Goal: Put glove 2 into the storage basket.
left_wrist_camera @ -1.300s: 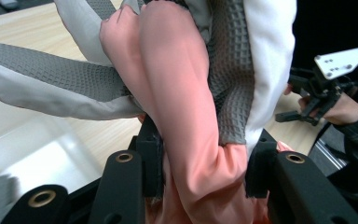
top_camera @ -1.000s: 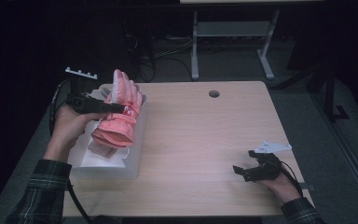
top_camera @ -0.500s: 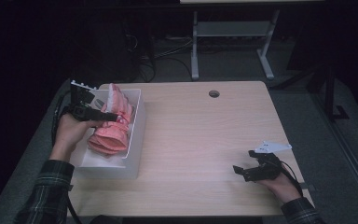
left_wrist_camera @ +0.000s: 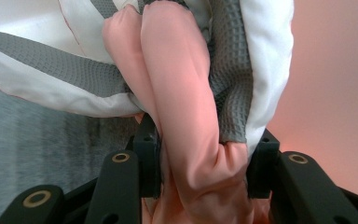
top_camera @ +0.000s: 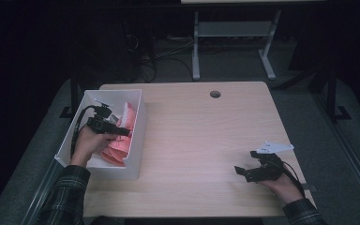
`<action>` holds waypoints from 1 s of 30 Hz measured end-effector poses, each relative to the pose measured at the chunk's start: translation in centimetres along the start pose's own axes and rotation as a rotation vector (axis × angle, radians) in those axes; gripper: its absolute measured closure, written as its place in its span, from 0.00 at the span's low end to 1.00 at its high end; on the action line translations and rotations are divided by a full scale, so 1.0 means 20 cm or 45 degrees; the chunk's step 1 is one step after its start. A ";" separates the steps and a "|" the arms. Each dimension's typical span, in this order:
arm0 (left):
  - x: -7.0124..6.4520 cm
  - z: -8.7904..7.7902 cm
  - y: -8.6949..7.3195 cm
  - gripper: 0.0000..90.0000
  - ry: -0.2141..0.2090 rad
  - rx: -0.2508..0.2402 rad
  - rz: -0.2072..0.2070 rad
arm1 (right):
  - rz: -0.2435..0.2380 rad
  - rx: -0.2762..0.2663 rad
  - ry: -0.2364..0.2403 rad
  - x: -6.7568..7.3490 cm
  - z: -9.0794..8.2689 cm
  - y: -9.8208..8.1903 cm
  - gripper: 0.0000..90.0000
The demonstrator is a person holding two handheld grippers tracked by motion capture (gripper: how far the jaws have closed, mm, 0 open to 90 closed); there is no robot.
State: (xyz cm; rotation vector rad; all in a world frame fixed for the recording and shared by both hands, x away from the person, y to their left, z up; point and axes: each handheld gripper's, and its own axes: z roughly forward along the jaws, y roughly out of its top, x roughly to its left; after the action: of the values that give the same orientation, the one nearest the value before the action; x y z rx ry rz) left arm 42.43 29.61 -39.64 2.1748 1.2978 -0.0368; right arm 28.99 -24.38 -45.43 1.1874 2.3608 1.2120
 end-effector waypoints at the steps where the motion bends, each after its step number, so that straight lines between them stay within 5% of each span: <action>1: 0.01 0.01 -0.01 0.63 -0.010 -0.006 -0.009 | 0.001 -0.002 0.000 0.00 0.00 0.00 0.07; 7: 0.04 0.02 -0.02 0.57 -0.045 -0.019 -0.044 | 0.015 -0.001 -0.002 -0.01 0.00 0.00 0.07; 16: 0.06 -0.08 -0.02 0.21 0.026 -0.081 -0.041 | 0.006 -0.015 0.011 -0.01 -0.01 0.00 0.07; 22: 0.01 -0.24 0.01 0.18 0.045 -0.157 0.001 | 0.015 -0.017 0.007 -0.01 -0.02 0.00 0.07; 30: -0.13 -0.41 0.09 0.18 0.037 -0.280 0.085 | 0.008 -0.012 -0.001 0.00 -0.01 0.00 0.07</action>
State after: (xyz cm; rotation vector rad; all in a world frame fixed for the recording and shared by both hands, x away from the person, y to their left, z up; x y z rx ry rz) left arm 40.19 31.07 -31.21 2.0349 1.1843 0.1579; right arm 28.89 -24.50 -45.21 1.1930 2.3497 1.2233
